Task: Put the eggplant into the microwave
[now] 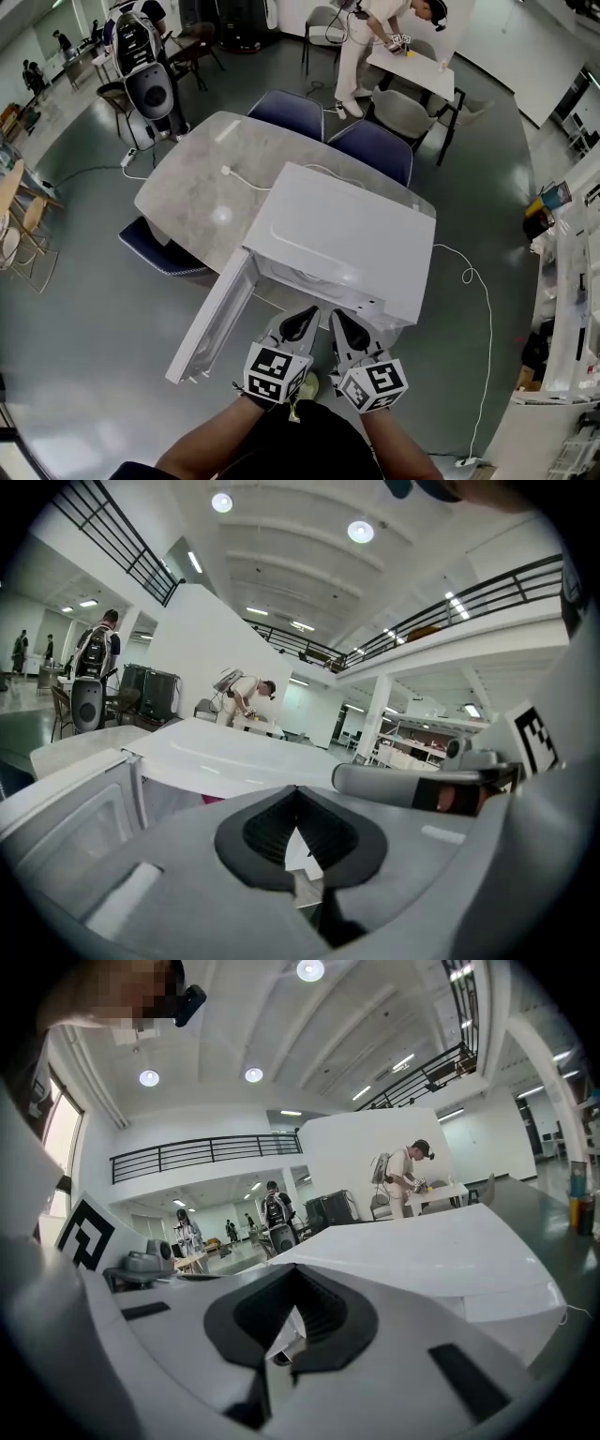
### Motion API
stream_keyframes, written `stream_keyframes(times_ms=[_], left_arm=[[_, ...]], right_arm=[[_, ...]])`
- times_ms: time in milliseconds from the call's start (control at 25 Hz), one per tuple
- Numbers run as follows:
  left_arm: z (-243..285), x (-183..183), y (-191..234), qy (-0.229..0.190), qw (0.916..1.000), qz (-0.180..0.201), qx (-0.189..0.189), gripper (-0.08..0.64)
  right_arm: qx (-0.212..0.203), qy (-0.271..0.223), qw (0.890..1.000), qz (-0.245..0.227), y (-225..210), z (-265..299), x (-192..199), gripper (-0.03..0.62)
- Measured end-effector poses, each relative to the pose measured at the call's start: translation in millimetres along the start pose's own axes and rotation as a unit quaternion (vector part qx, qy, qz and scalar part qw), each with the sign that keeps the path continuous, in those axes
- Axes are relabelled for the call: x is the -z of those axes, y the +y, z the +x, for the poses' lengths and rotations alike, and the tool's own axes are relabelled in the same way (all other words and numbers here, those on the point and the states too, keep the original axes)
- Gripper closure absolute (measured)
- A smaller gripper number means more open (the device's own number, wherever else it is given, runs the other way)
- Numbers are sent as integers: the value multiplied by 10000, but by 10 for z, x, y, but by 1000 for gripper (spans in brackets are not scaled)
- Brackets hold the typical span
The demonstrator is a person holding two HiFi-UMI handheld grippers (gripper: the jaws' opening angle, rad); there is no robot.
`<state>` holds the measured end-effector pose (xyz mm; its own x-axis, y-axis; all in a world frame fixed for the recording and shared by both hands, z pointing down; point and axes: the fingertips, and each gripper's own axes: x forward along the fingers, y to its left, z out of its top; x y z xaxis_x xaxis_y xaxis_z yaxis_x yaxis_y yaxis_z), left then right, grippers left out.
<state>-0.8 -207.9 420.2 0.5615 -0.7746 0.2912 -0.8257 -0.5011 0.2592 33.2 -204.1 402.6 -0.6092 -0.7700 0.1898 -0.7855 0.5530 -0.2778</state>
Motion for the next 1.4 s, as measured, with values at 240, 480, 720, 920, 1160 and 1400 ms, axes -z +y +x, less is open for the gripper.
stream_keyframes(times_ms=[240,480,720,920,1160,1400], left_arm=[[-185,-435,-207,-309,9995,76,32,552],[-415,-752,-373,-598,9981,123,95,552],[-490,-889,-333,-826,9962,210,-153,552],[-525,-935,-262,-902,9950,244,-350,552],[-575,-942,-301,-956,9941,280,-422,552],[-540,-993,-338,-983,9937,282,-455,552]], right_arm=[[-66,-200,9997,-100,120,-131,-333,591],[-141,-381,9987,-312,217,-225,-605,592],[-328,-558,9955,-688,380,-217,-800,592],[-377,-588,9948,-742,414,-213,-864,592],[-467,-608,9939,-787,461,-232,-861,592],[-534,-604,9939,-758,420,-213,-890,592]])
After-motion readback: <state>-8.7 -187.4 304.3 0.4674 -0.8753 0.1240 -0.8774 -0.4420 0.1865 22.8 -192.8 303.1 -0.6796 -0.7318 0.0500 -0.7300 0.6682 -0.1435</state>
